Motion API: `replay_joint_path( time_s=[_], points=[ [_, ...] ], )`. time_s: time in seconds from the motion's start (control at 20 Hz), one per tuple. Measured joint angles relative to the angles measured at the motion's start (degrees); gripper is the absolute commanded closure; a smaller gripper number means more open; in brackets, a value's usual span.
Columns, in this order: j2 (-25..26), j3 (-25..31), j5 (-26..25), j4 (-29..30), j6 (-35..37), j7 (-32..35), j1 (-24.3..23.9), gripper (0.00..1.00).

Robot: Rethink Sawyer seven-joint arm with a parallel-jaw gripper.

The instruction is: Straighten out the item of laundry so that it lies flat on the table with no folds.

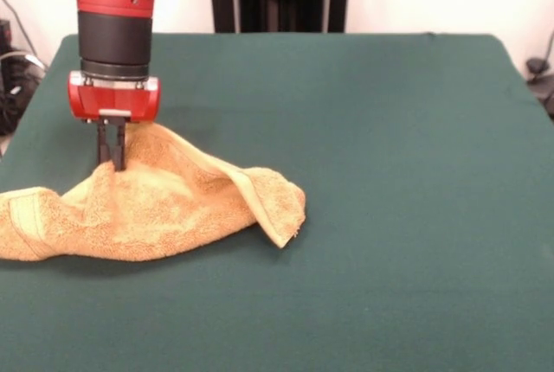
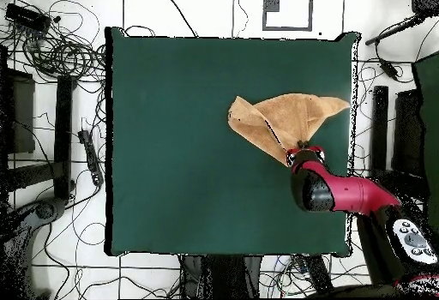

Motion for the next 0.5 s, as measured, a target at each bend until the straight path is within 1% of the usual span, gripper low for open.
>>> replay_joint_path(
  time_s=[0.25, 0.5],
  points=[
    [-0.02, -0.01, -0.81, 0.54, -1.10, 0.00, -0.60, 1.00],
    [-0.03, -1.23, -0.83, 0.90, -2.34, 0.00, 0.01, 1.00]
  ],
)
